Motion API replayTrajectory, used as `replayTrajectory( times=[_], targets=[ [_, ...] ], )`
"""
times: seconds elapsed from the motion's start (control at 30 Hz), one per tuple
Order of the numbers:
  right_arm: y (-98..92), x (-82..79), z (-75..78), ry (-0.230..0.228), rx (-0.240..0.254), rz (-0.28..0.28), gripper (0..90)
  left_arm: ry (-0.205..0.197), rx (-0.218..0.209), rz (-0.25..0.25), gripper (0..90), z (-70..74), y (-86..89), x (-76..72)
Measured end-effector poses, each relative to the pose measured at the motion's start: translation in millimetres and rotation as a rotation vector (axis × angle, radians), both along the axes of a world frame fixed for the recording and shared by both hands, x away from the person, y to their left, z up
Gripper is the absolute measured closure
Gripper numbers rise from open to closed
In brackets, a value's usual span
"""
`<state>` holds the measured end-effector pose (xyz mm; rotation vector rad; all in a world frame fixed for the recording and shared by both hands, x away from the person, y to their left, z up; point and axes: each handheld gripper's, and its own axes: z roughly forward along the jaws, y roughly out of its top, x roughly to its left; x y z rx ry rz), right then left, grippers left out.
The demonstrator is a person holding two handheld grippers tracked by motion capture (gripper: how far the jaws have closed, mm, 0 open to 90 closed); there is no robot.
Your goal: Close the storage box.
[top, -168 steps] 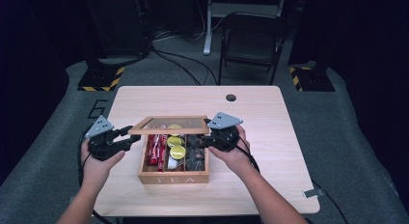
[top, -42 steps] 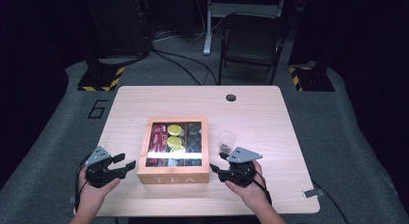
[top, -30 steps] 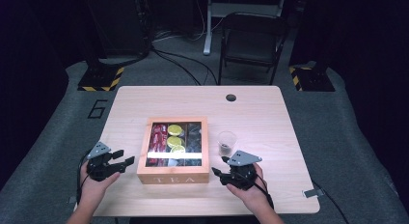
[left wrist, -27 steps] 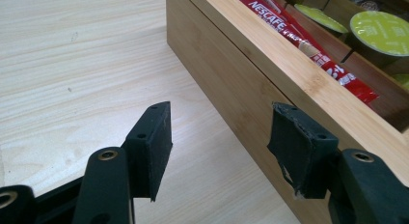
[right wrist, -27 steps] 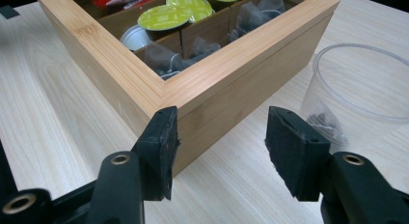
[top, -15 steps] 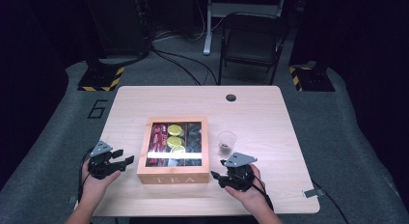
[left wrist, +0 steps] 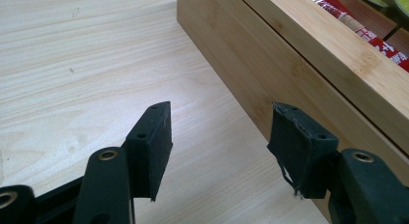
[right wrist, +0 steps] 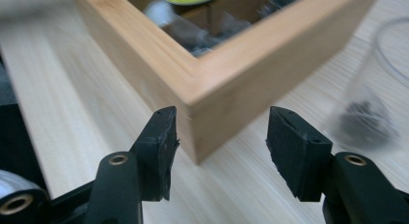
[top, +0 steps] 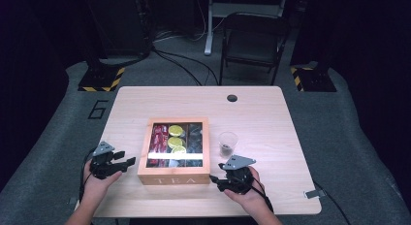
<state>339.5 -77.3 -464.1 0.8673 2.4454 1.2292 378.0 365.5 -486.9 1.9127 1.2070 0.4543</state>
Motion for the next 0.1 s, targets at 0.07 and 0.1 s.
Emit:
replayTrajectory(
  times=[0.07,0.1],
  targets=[
    [6.4,-2.9,0.1,-0.012,0.002,0.038,43.5,0.010,0.005,-0.014,40.6,2.6,1.9,-0.8],
    [9.3,-3.3,-1.3,-0.009,-0.011,0.054,44.0,0.001,0.001,-0.008,40.6,2.7,1.6,-1.2]
  ],
)
